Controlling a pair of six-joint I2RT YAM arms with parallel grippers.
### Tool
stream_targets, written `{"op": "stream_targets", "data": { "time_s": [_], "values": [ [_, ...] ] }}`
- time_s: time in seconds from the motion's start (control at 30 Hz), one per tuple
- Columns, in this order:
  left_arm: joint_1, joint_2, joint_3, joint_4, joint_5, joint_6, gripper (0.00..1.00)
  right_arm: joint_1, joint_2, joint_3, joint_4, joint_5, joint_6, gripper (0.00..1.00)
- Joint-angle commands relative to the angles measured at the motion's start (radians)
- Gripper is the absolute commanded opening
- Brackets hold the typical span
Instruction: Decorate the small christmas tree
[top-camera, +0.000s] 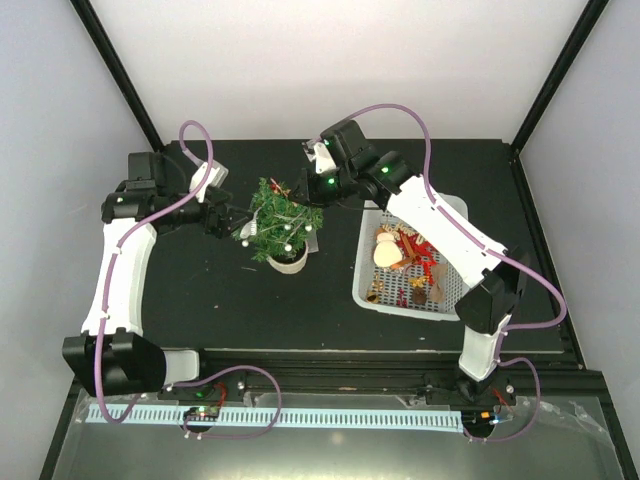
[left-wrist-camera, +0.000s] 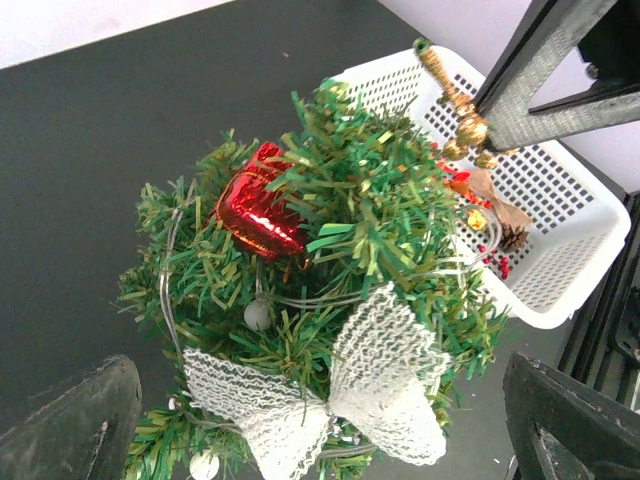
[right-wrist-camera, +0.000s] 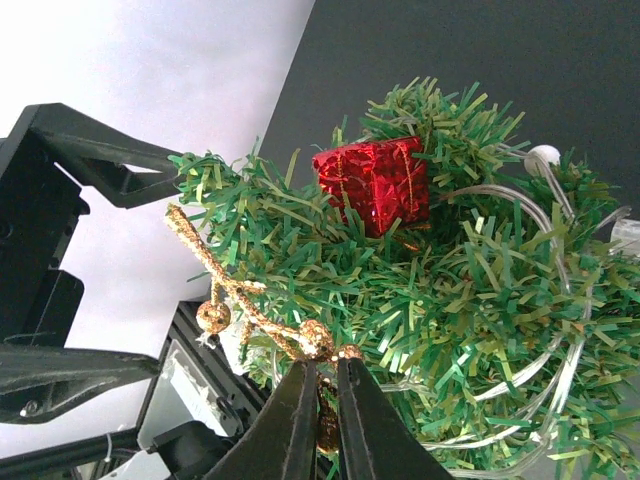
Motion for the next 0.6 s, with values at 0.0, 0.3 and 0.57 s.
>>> {"op": "stream_targets", "data": {
  "time_s": [0.0,0.3,0.57],
  "values": [
    [0.007,-0.04,0.004,0.019,0.009,-0.005,0.99,-0.004,0.011,0.027,0.02,-0.056,0.061,0.1],
    [0.008,-0.038,0.002,0.025,0.014,-0.008,0.99,-0.031,-0.006,-0.032,0.036,-0.087,0.145,0.12],
    [0.008,-0.04,0.0,0.027,0.014,-0.008,0.99,-0.05,-0.012,-0.079,0.05,-0.065,0.171,0.12]
  ]
}}
